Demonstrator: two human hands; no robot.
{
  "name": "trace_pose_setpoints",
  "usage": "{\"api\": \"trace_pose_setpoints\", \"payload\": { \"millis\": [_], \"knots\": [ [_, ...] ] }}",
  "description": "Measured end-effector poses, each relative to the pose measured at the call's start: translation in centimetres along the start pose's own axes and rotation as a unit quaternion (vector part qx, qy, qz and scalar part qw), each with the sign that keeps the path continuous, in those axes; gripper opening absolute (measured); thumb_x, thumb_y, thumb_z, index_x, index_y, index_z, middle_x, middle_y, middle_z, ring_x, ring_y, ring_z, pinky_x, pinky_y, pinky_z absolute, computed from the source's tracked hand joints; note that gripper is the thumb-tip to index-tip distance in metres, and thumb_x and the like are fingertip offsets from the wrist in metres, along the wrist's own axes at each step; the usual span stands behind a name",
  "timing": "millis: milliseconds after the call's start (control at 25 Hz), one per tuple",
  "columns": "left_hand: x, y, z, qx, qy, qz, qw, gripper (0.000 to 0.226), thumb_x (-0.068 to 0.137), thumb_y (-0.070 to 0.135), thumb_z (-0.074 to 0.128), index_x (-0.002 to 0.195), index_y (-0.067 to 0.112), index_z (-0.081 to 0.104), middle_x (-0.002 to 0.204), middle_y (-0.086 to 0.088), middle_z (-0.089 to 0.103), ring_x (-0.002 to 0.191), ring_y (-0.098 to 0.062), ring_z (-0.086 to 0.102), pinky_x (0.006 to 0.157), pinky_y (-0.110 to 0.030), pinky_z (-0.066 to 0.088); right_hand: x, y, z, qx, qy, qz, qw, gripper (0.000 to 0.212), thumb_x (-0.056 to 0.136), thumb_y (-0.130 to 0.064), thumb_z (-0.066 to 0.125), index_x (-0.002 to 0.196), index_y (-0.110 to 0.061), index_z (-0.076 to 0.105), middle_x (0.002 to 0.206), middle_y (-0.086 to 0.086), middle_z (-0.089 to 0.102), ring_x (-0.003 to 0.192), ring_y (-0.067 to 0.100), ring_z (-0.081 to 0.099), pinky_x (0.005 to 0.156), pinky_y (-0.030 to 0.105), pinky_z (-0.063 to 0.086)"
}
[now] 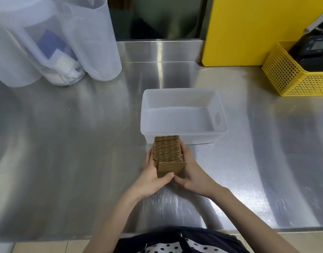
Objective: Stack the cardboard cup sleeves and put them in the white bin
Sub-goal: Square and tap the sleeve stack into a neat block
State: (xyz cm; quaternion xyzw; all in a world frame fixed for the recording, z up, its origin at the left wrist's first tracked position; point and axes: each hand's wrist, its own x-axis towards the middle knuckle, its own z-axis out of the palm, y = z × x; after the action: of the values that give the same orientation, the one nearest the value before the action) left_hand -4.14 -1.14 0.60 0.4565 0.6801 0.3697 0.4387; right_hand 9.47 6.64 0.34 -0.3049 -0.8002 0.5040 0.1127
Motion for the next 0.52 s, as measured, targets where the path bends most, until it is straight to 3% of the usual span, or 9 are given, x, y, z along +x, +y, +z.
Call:
{"api": "trace_pose_setpoints", "payload": {
  "millis": [200, 400, 520],
  "knots": [
    [-0.2, 0.0, 0.3, -0.038, 0.016, -0.003, 0.999, 0.068, 0.081, 0.005, 0.056, 0.136, 0.016, 0.019, 0.146, -0.008, 0.017, 0.136, -0.017, 0.021, 0.116, -0.038, 0.016, 0.0, 0.2, 0.5, 0.005, 0.001, 0.004, 1.000, 0.095, 0.079, -0.010, 0.062, 0.142, -0.008, -0.009, 0.154, 0.008, 0.011, 0.142, 0.016, 0.017, 0.118, 0.037, 0.019],
    [-0.2, 0.8, 1.0, -0.163, 0.021, -0.038, 0.986, 0.081, 0.080, -0.007, 0.051, 0.139, 0.025, 0.006, 0.133, -0.002, 0.044, 0.114, -0.004, 0.048, 0.106, -0.031, 0.035, -0.1, -0.1, 1.8, 0.120, 0.049, 0.044, 0.991, 0.090, 0.077, -0.010, 0.059, 0.143, -0.016, -0.002, 0.147, 0.003, 0.031, 0.133, 0.003, 0.034, 0.109, 0.017, 0.029],
    [-0.1, 0.5, 1.0, -0.177, 0.013, -0.048, 0.983, 0.085, 0.080, -0.011, 0.049, 0.140, 0.027, 0.002, 0.136, -0.004, 0.043, 0.118, -0.010, 0.047, 0.108, -0.033, 0.033, -0.3, 0.2, 1.9, 0.127, 0.045, 0.049, 0.990, 0.090, 0.076, -0.012, 0.058, 0.143, -0.022, -0.002, 0.147, 0.001, 0.031, 0.133, 0.004, 0.035, 0.112, 0.023, 0.030]
  ]
}}
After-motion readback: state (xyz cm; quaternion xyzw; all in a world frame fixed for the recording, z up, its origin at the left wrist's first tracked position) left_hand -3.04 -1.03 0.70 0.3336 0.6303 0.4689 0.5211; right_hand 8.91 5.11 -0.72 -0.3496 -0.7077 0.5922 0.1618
